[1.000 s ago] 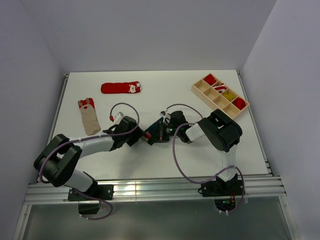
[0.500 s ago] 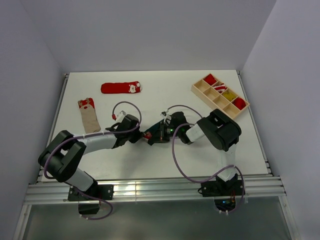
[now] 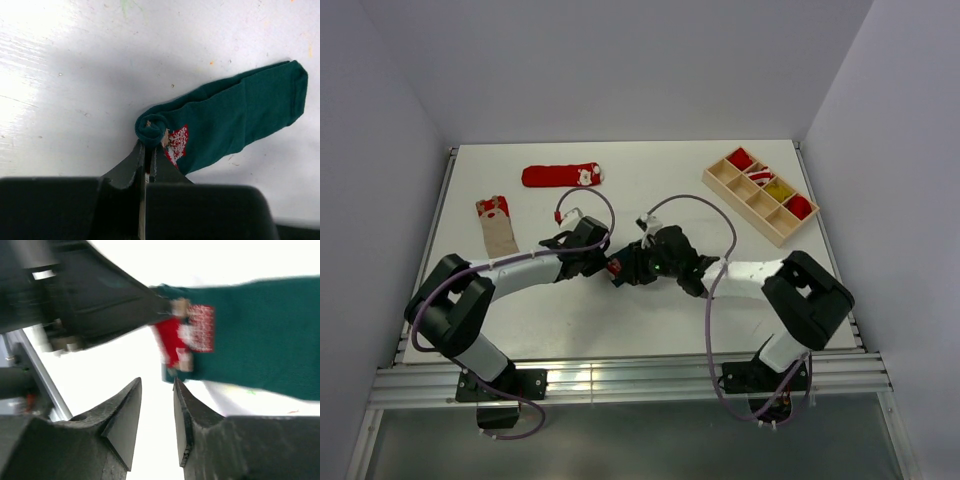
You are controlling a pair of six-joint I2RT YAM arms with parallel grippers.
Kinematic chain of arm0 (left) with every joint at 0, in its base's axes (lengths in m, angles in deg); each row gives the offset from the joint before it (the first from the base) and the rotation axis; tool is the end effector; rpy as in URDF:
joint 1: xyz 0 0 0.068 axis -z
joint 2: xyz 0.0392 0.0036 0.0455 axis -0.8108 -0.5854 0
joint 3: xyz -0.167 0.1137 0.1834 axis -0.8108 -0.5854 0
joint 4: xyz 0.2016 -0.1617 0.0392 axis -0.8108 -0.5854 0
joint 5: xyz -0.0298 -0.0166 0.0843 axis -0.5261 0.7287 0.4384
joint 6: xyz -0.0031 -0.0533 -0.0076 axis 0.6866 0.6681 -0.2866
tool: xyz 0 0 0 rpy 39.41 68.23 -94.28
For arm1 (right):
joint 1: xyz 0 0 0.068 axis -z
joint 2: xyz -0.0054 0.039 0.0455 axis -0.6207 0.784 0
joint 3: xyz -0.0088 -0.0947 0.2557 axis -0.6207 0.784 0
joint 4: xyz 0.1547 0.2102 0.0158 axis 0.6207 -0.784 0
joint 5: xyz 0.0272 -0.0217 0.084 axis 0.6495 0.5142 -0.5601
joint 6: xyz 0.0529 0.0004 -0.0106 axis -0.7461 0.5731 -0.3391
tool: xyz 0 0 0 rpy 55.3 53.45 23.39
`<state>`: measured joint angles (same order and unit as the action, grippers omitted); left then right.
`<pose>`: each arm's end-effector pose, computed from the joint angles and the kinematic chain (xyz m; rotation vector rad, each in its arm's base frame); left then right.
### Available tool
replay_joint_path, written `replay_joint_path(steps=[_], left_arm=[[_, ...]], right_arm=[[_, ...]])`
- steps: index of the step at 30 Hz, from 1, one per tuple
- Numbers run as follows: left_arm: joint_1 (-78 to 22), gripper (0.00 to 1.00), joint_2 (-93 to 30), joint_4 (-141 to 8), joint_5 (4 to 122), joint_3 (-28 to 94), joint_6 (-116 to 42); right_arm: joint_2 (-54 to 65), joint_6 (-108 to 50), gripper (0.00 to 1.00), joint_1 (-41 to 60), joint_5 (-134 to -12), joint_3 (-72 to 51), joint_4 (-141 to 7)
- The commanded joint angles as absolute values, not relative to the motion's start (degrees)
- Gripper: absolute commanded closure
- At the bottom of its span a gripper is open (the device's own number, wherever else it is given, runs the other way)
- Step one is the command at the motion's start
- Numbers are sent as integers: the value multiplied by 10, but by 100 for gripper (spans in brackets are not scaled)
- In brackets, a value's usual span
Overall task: Roll the socks
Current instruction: Roll the sock at the center of the board.
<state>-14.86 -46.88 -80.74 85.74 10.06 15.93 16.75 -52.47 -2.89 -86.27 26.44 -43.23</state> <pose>0.2465 -0.1905 0.1723 -0.6509 2.4377 -0.4573 0.2306 0.2189 0.1620 -0.4465 2.2289 1.0869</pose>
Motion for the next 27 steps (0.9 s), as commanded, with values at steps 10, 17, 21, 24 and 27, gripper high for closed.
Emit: replay_joint_path(steps=[10, 17, 21, 24, 27], left_arm=[[-139, 100, -498, -821, 864, 112, 115], [-139, 100, -500, -824, 862, 117, 111], [-137, 100, -501, -824, 860, 118, 112], [-137, 100, -501, -828, 861, 119, 111], [-137, 100, -501, -827, 859, 121, 110]], right_arm=[[170, -365, 57, -203, -505, 254, -407], [171, -349, 54, -216, -483, 263, -382], [177, -343, 54, -217, -502, 267, -366], [181, -341, 55, -217, -510, 263, -364], [192, -340, 55, -217, -518, 259, -362]])
